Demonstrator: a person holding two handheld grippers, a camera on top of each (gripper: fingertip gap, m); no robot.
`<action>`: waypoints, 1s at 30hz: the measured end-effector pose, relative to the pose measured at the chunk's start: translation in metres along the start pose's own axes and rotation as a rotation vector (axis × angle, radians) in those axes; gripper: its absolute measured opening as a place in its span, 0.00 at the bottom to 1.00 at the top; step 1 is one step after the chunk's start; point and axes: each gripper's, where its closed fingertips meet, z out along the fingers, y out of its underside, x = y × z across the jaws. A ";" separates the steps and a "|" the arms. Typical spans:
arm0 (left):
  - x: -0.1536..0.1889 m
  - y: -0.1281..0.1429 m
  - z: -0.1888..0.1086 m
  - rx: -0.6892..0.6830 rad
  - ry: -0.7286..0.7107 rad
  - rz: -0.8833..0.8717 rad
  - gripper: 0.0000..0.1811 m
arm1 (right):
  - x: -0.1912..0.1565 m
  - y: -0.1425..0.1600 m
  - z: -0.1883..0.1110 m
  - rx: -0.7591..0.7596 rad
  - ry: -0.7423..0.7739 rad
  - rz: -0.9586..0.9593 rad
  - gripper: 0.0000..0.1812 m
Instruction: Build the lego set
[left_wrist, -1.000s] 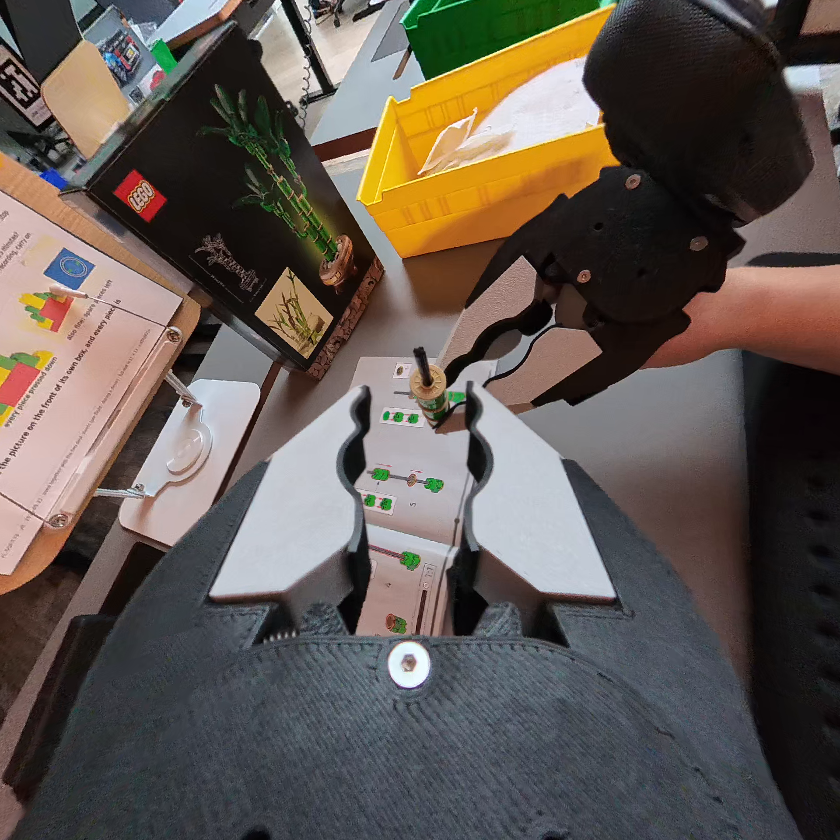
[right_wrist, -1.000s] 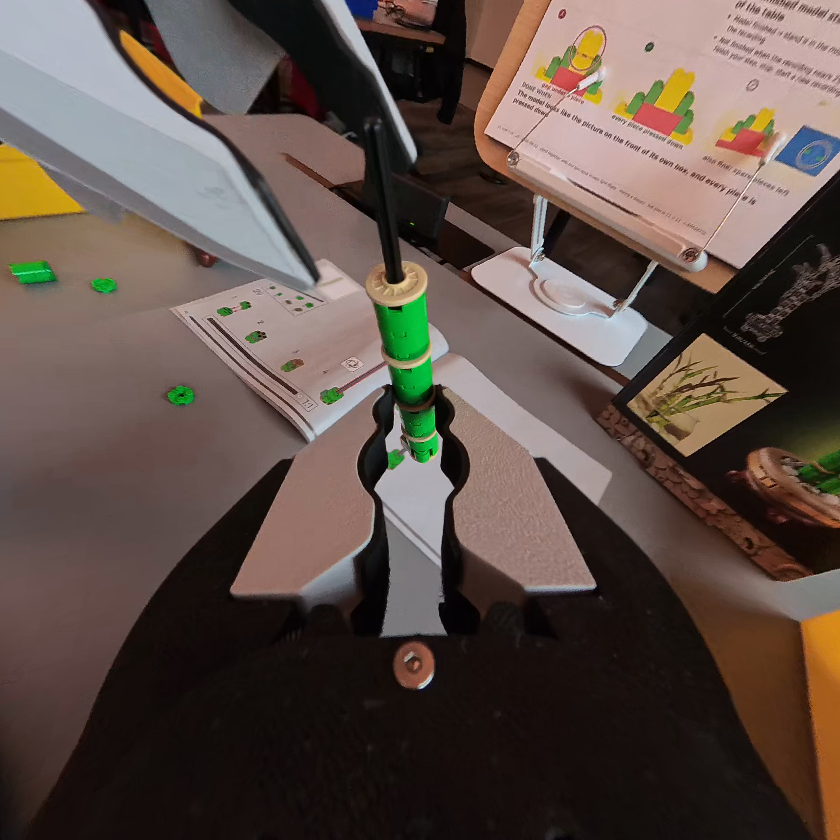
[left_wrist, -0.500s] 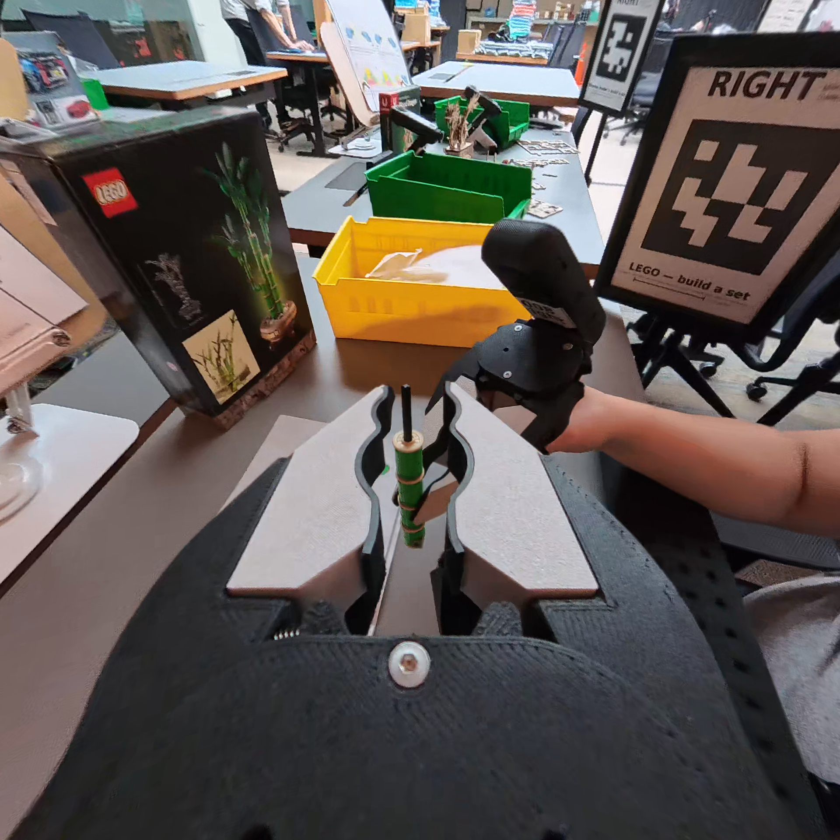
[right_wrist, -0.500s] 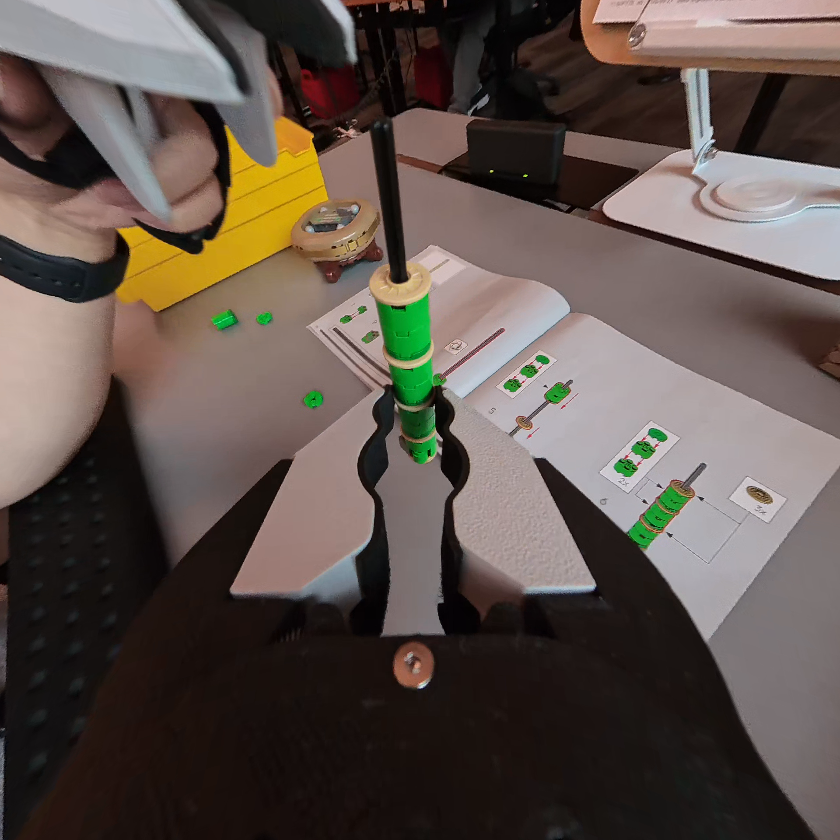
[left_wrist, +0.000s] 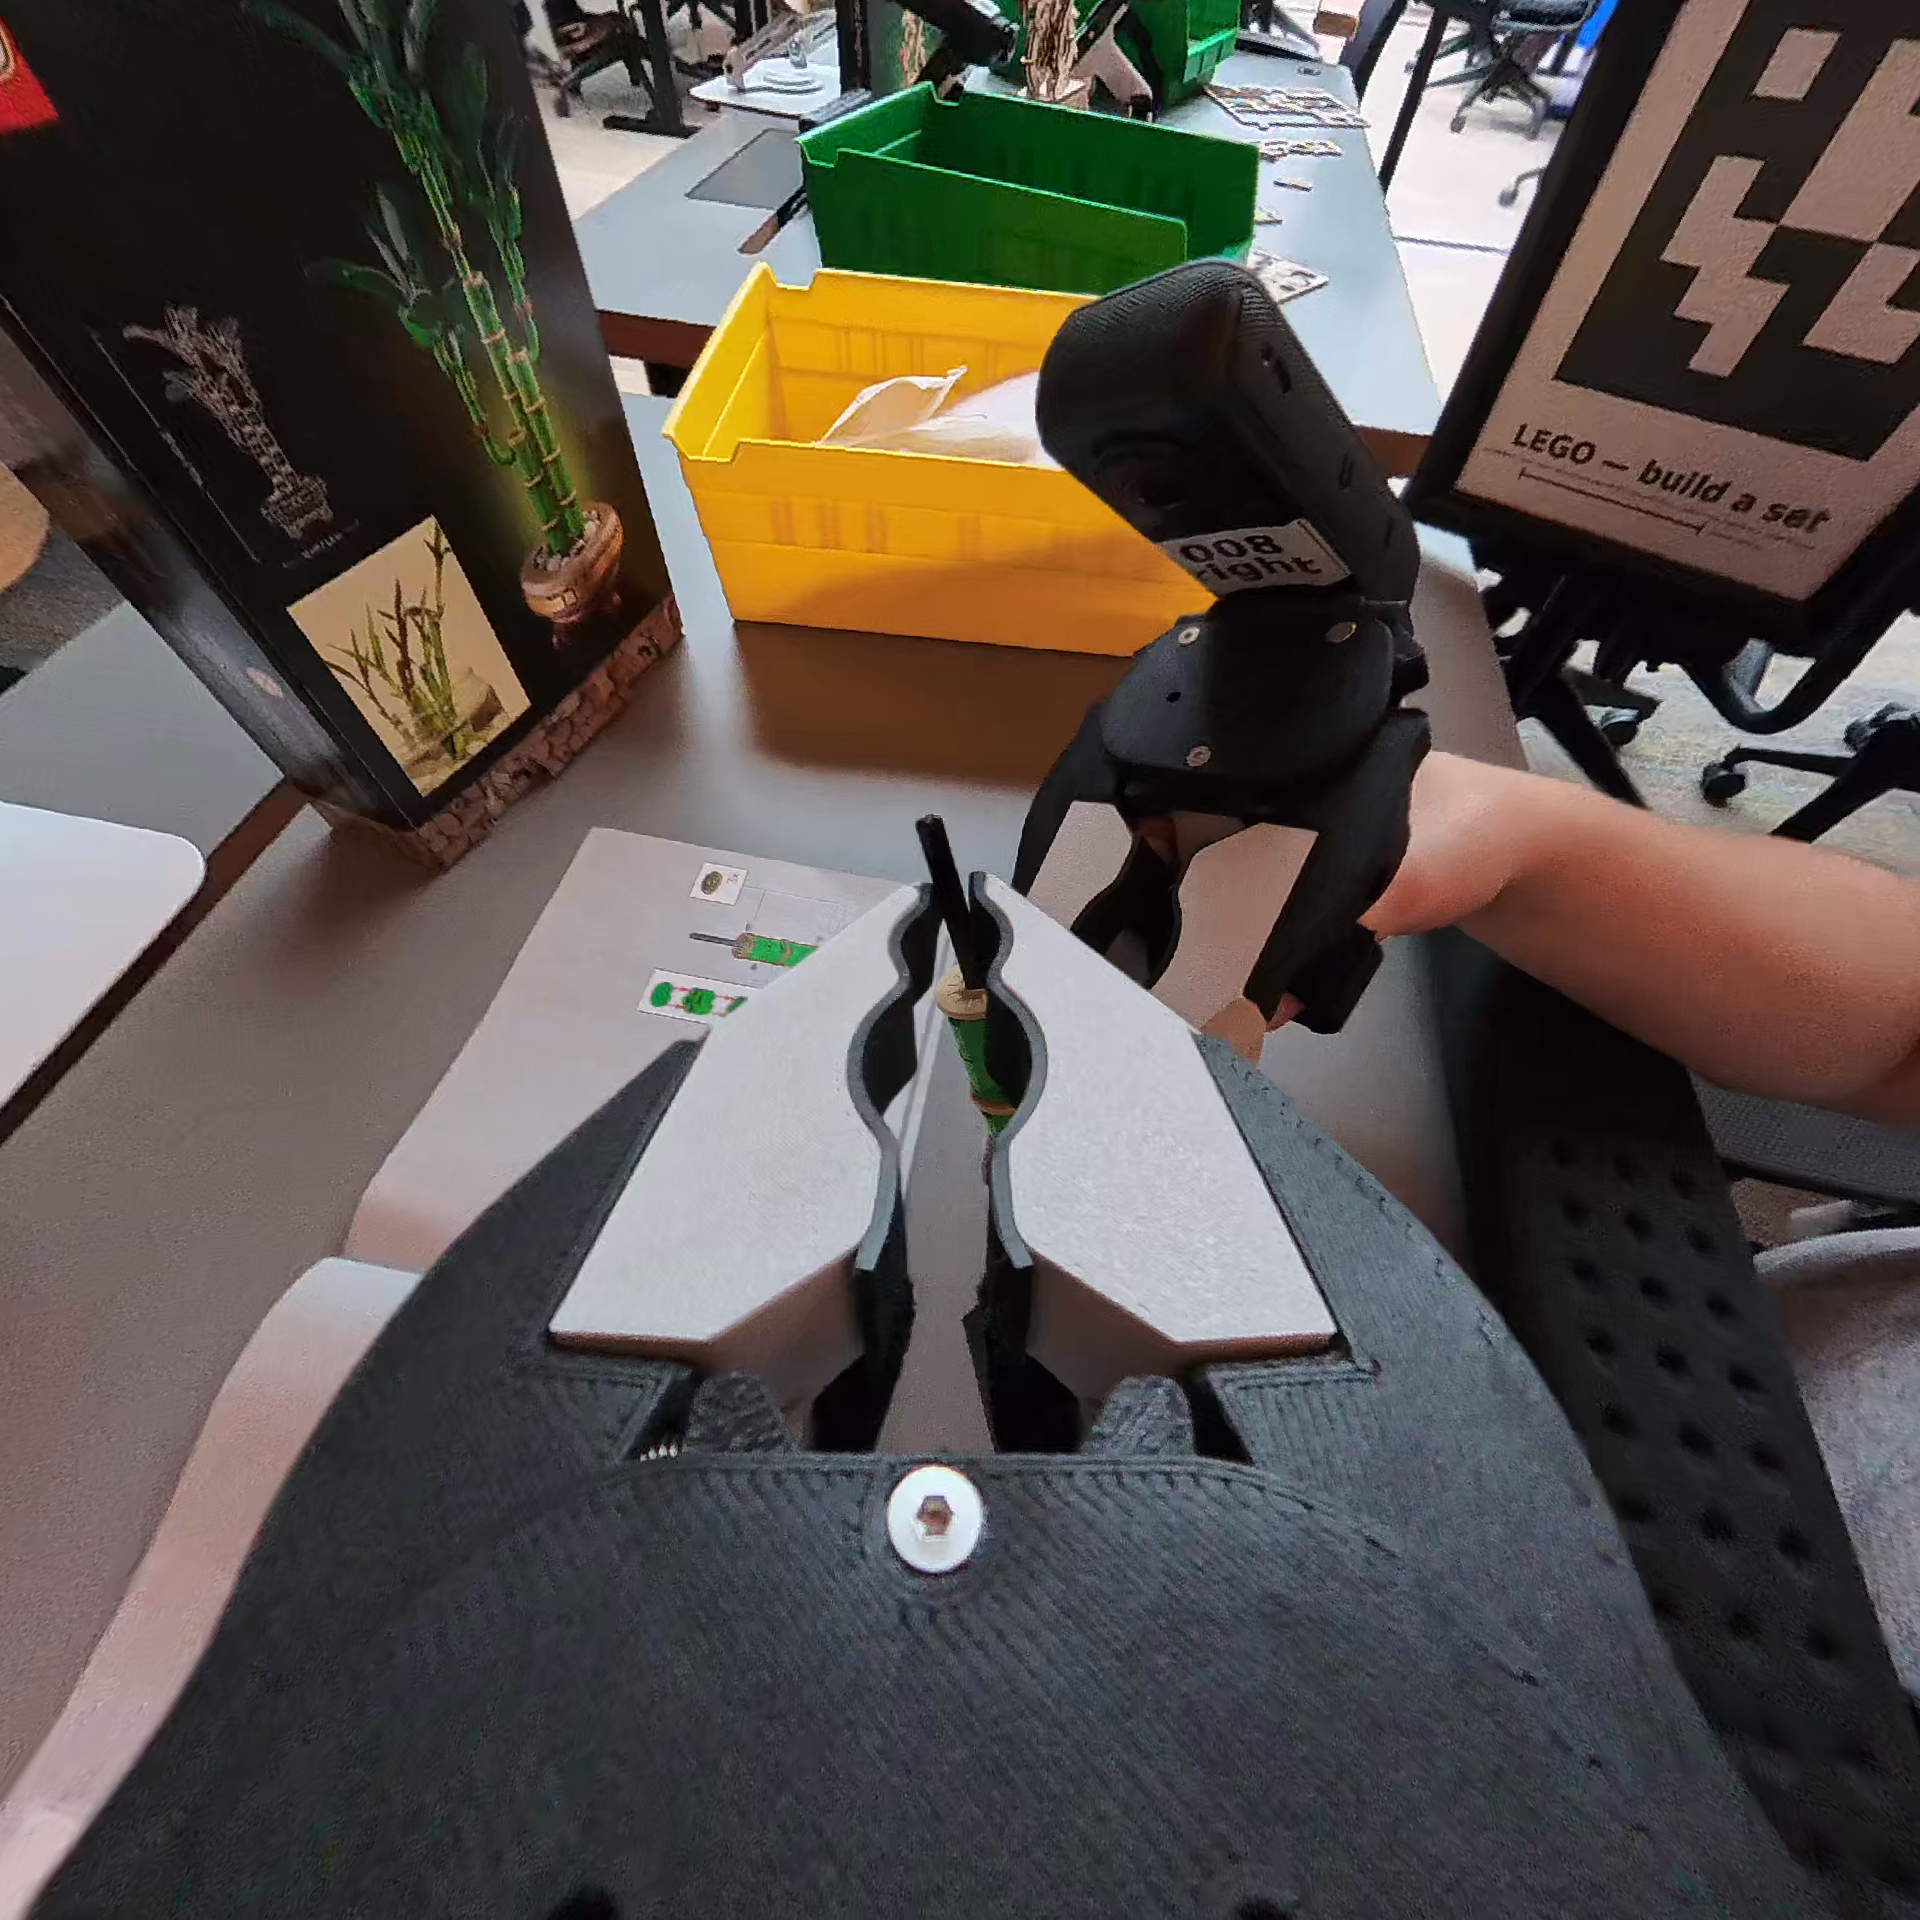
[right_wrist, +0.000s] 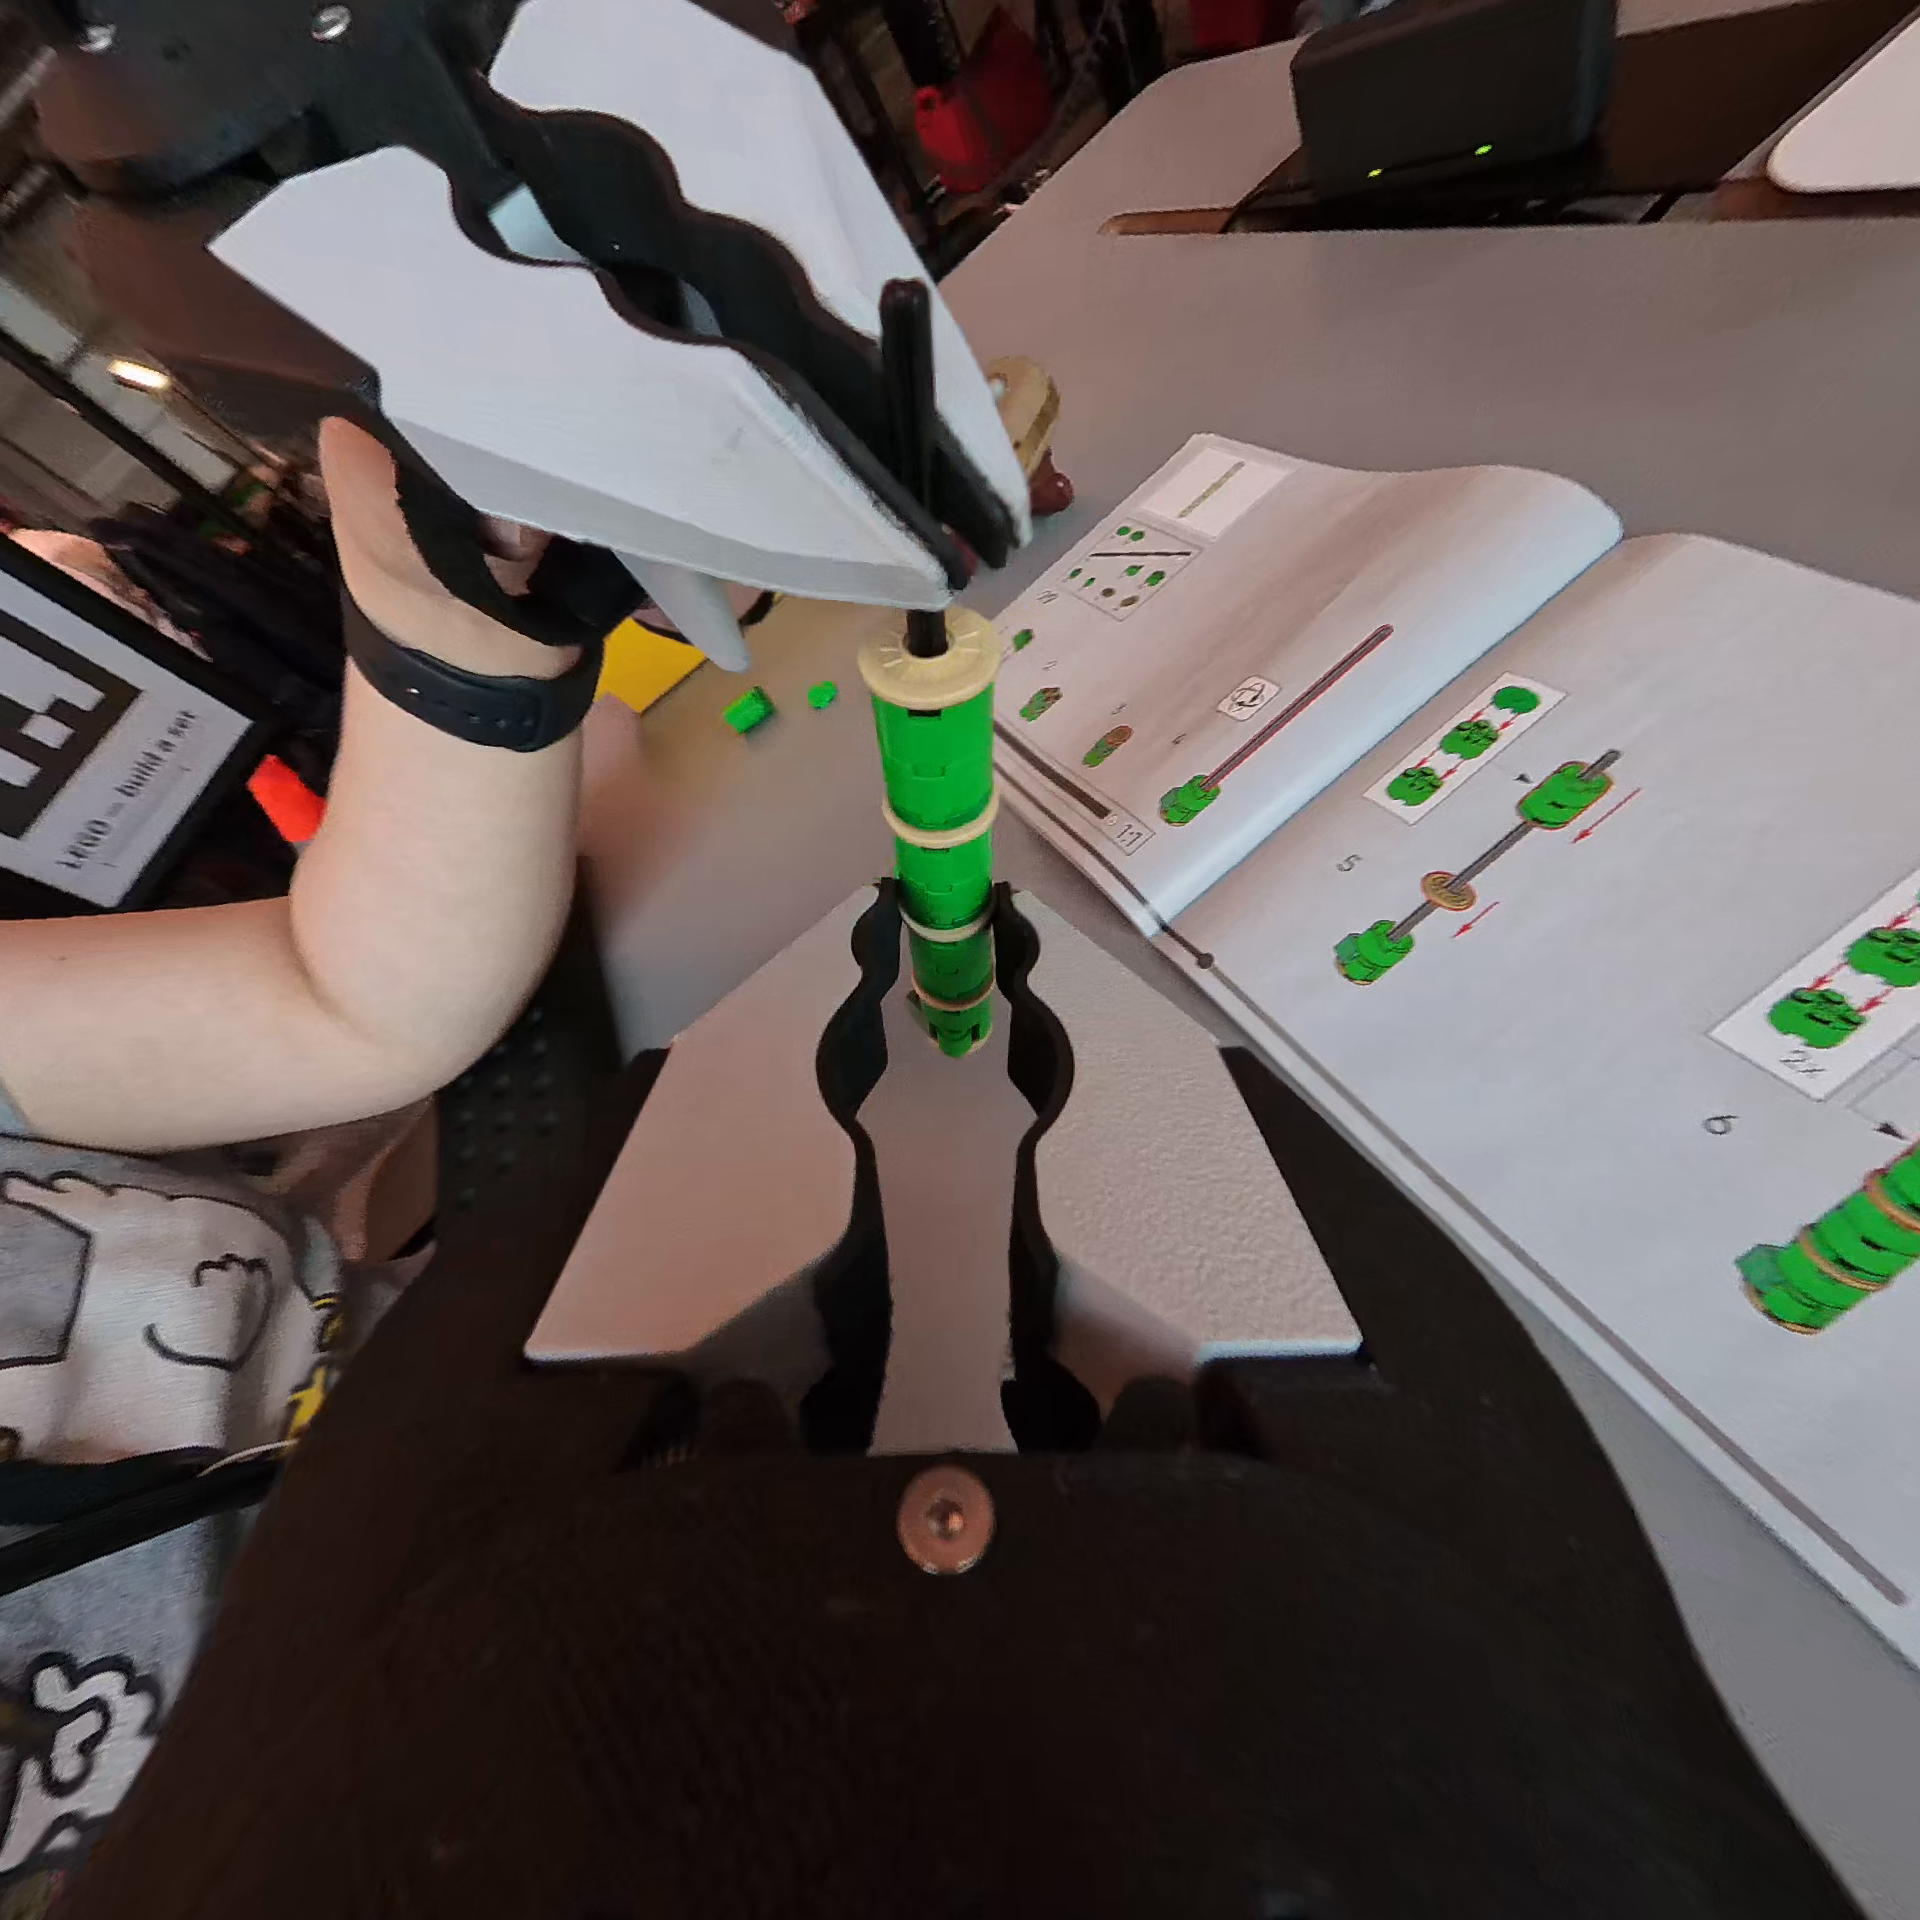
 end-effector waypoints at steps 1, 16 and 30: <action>0.000 0.000 0.000 -0.002 0.015 -0.040 0.02 | -0.001 0.000 0.000 0.001 -0.023 0.022 0.09; 0.011 0.017 -0.034 0.134 0.123 -0.150 0.02 | 0.031 -0.026 -0.056 0.141 0.154 -0.106 0.23; -0.005 0.043 -0.063 0.107 0.053 -0.523 0.02 | 0.062 -0.023 -0.067 0.152 0.268 -0.048 0.21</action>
